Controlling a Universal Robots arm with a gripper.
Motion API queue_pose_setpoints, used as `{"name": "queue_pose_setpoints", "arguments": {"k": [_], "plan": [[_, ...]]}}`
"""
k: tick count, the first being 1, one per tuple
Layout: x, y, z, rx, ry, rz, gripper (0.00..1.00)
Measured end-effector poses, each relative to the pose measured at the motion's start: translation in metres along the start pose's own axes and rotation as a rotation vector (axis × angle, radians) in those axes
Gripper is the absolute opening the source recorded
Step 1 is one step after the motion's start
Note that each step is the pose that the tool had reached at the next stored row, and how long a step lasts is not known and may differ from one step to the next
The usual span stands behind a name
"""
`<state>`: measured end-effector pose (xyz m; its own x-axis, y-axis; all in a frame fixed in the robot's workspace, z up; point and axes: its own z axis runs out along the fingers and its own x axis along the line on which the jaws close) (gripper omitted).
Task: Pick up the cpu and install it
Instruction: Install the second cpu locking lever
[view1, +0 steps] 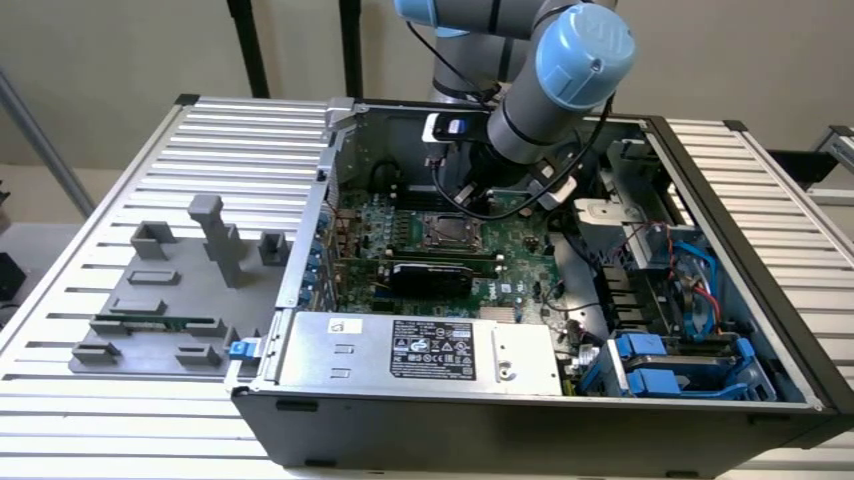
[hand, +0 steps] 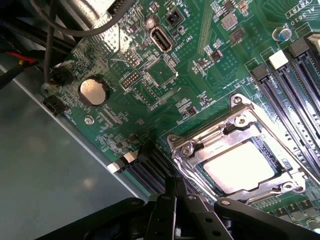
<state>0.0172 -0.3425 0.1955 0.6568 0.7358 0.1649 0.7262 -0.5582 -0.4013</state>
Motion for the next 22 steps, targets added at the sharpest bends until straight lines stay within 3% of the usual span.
{"name": "queue_pose_setpoints", "arguments": {"k": [6,16,22], "plan": [[-0.008,0.0019,-0.0167,-0.0001,0.0001,0.000,0.11],[-0.033,0.0089,-0.0525,-0.0001,0.0002,0.000,0.11],[-0.051,0.0097,-0.0631,-0.0001,0.0000,0.000,0.11]]}}
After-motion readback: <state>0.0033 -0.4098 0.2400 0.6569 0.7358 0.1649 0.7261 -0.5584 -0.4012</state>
